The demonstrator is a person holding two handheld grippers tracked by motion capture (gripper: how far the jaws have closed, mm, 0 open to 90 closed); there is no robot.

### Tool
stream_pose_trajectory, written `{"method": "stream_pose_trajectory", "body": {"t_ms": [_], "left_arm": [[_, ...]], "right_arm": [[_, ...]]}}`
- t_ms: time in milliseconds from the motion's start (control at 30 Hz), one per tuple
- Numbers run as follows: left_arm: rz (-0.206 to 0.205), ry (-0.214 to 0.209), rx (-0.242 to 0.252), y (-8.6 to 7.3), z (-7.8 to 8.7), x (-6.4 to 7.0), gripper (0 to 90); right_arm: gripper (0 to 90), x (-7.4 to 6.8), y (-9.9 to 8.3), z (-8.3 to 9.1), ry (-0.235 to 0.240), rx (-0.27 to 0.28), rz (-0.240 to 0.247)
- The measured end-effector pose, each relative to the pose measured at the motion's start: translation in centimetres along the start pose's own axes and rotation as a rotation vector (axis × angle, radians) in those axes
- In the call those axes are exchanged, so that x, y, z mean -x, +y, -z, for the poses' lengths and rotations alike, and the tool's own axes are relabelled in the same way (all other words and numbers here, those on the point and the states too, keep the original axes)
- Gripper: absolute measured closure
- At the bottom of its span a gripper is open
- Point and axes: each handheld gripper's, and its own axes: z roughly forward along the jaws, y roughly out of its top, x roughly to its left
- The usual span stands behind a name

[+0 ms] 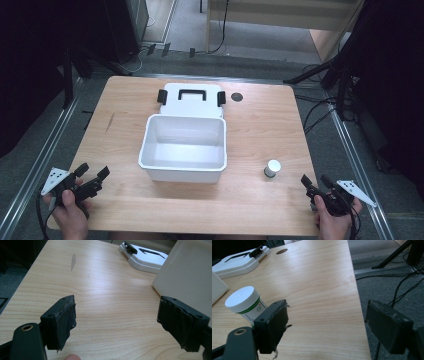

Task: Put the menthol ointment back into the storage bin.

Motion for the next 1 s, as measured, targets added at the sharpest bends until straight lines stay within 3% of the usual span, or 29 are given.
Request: {"method": "stream_pose_trajectory", "body": {"t_ms": [200,467,533,600,633,667,700,733,800,833,867,900,933,1000], "left_arm": [[-0.007,0.003,0.000,0.0,0.0,0.1,15.9],[-0.001,0.002,-0.006,0.0,-0.1,0.0,15.9],[0.005,0.001,-0.005,0.0,-0.1,0.0,15.9],[0.014,-0.002,0.001,0.0,-0.1,-0.1,15.9],[0.014,-0.002,0.001,0.0,-0.1,-0.1,15.9],[0.017,-0.004,0.001,0.0,-0.1,-0.1,15.9],[0.017,-0.005,0.001,0.0,-0.1,-0.1,15.9],[0.014,-0.006,0.001,0.0,0.0,-0.1,15.9],[0.007,-0.001,-0.001,0.0,-0.1,-0.1,15.9],[0.007,-0.001,-0.001,0.0,-0.1,-0.1,16.0],[0.010,0.000,0.001,0.0,-0.1,-0.1,15.9],[0.015,-0.004,0.003,0.0,0.0,-0.2,15.9],[0.015,-0.004,0.003,0.0,0.0,-0.2,15.9],[0.017,-0.004,0.007,0.0,0.0,-0.2,15.9]], "right_arm": [[19.9,0.1,0.1,-0.1,0.002,-0.008,-0.004],[22.7,-0.1,0.3,-0.7,-0.010,-0.079,0.015],[23.6,-0.2,0.9,-0.8,-0.017,-0.136,0.031],[26.3,-1.1,2.1,-0.8,-0.040,-0.207,0.090],[26.3,-1.1,2.1,-0.8,-0.040,-0.207,0.090],[25.8,-1.9,3.2,-1.0,-0.043,-0.290,0.117],[25.8,-1.9,3.2,-1.0,-0.043,-0.290,0.117],[25.5,-2.5,3.7,-1.2,-0.049,-0.340,0.141],[25.0,-4.6,4.8,-2.0,-0.081,-0.494,0.267],[25.0,-4.6,4.8,-2.0,-0.081,-0.494,0.267],[23.7,-5.9,5.4,-2.6,-0.053,-0.594,0.332],[22.6,-6.4,5.7,-2.9,-0.033,-0.648,0.348],[22.6,-6.4,5.7,-2.9,-0.033,-0.648,0.348],[21.7,-7.6,6.2,-3.8,-0.011,-0.753,0.397]]}}
